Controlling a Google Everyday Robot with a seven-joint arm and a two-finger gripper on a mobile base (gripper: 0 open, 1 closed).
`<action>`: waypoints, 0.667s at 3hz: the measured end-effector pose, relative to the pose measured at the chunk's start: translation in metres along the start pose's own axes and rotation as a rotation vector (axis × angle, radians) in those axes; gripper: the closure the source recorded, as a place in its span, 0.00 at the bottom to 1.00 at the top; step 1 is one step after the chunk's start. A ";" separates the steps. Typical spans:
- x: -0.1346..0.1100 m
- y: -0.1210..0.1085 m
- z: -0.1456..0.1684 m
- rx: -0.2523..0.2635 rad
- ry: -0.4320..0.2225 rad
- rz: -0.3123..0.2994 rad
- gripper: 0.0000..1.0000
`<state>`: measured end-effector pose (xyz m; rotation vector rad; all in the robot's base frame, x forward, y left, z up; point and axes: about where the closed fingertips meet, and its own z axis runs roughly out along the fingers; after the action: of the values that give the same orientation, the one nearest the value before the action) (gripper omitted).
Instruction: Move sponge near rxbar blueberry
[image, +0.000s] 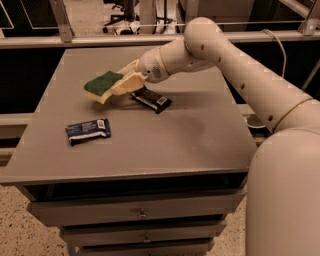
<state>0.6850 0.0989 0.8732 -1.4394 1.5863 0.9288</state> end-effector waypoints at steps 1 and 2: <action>-0.003 0.014 0.017 0.007 0.019 0.002 1.00; -0.006 0.020 0.031 0.053 0.055 -0.017 1.00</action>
Offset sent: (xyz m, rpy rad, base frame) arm -0.0143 0.0362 -0.0065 -0.0937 -0.0609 -0.0947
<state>0.6675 0.1309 0.8659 -1.4508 1.6243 0.8377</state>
